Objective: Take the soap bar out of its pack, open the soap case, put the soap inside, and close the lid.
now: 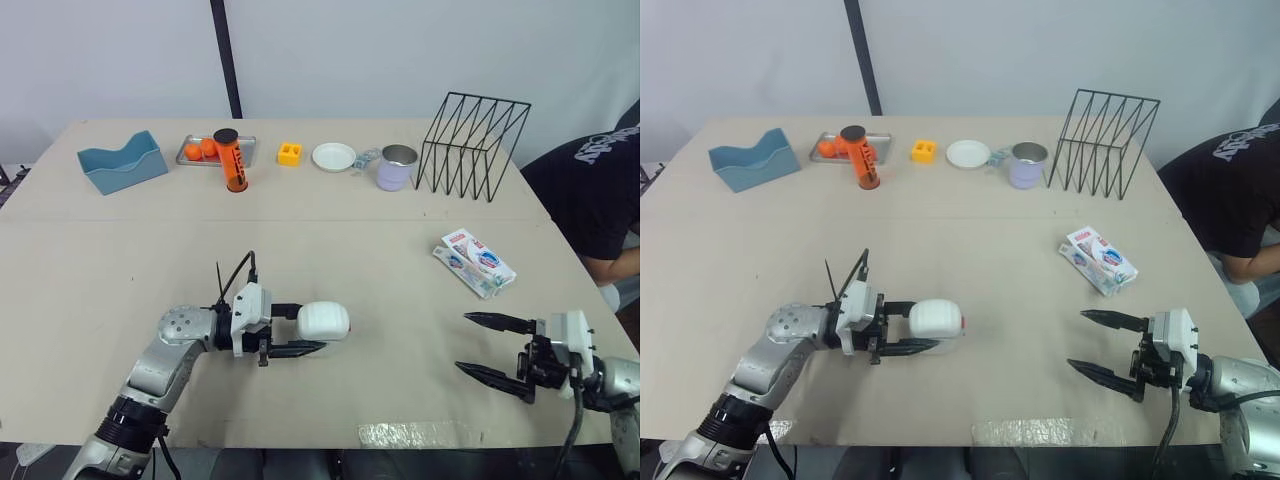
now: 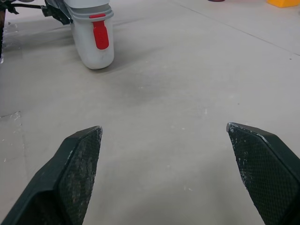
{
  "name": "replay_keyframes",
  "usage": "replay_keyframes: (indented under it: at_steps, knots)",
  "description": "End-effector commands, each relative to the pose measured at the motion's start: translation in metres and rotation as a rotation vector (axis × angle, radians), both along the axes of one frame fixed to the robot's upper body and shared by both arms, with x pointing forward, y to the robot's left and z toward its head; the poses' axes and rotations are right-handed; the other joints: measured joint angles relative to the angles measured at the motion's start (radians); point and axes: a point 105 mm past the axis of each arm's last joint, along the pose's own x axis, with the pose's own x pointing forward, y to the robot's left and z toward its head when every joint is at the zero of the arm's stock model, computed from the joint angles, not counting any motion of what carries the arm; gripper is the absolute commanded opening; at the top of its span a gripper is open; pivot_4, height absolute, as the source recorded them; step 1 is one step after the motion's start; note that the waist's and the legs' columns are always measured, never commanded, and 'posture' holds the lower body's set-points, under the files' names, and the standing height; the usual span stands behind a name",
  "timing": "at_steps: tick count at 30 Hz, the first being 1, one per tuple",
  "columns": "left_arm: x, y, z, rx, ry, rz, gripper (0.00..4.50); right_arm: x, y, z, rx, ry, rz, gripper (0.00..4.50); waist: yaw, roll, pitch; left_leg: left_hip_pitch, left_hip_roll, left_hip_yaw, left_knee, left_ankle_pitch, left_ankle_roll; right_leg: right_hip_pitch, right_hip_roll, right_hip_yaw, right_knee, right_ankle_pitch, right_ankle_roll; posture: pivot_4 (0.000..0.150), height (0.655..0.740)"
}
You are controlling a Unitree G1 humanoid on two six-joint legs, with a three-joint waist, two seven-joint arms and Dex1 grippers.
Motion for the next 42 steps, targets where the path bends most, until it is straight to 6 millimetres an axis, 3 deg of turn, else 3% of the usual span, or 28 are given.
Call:
replay_keyframes:
  at_steps: [1,4,5,9,10,21,25,42]
  knots:
    - [0.001,0.004,0.006,-0.008,-0.033,0.004,1.95,0.011,0.016,0.035,0.042,-0.095,0.032,3.79,0.0,0.0,0.0,0.0,0.0,0.0,0.0,0.0,0.0,0.0,0.0,0.0,0.0,0.0,0.0,0.15,0.74]
    - [0.002,0.004,0.006,-0.005,-0.034,0.004,1.95,0.015,0.034,0.053,0.074,-0.122,0.079,2.57,0.001,0.0,0.0,0.001,0.0,0.0,0.0,0.0,0.0,0.001,0.0,0.0,0.0,0.0,0.0,0.15,0.74]
    - [0.002,0.004,0.006,-0.004,-0.035,0.004,1.95,0.015,0.042,0.058,0.075,-0.129,0.103,1.89,0.002,0.0,0.0,0.0,0.0,0.0,0.0,0.0,0.0,0.001,0.0,0.0,0.0,0.0,0.0,0.15,0.74]
    - [0.001,0.004,0.006,-0.003,-0.036,0.003,1.95,0.017,0.071,0.077,0.082,-0.147,0.183,0.32,0.001,0.0,0.0,0.0,0.0,0.0,-0.001,0.0,0.0,0.0,0.0,0.0,0.0,0.0,0.0,0.15,0.74]
    - [0.001,0.004,0.006,-0.003,-0.036,0.003,1.95,0.018,0.081,0.082,0.084,-0.143,0.202,0.14,0.001,0.0,0.0,0.0,0.0,0.0,-0.001,0.0,0.0,0.0,0.0,0.0,0.0,0.0,0.0,0.15,0.74]
    - [0.002,0.001,0.006,-0.01,-0.037,0.009,1.95,0.025,0.156,0.089,0.002,-0.105,0.287,0.14,0.001,0.0,0.0,-0.001,0.0,0.0,0.0,0.0,0.0,-0.001,0.0,-0.001,0.0,0.0,0.0,0.15,0.74]
    - [0.002,0.0,0.007,-0.011,-0.04,0.012,1.95,0.024,0.173,0.087,-0.007,-0.086,0.308,0.14,0.003,0.0,0.0,-0.003,0.0,-0.001,0.0,0.0,0.0,-0.002,0.0,-0.002,0.0,0.0,0.0,0.15,0.74]
    - [-0.002,0.0,0.006,-0.024,-0.043,0.014,1.95,0.007,0.185,0.077,-0.084,-0.029,0.428,0.14,0.002,0.0,0.0,-0.004,0.0,-0.002,0.0,0.0,0.0,-0.003,-0.001,-0.003,0.0,0.002,-0.003,0.15,0.74]
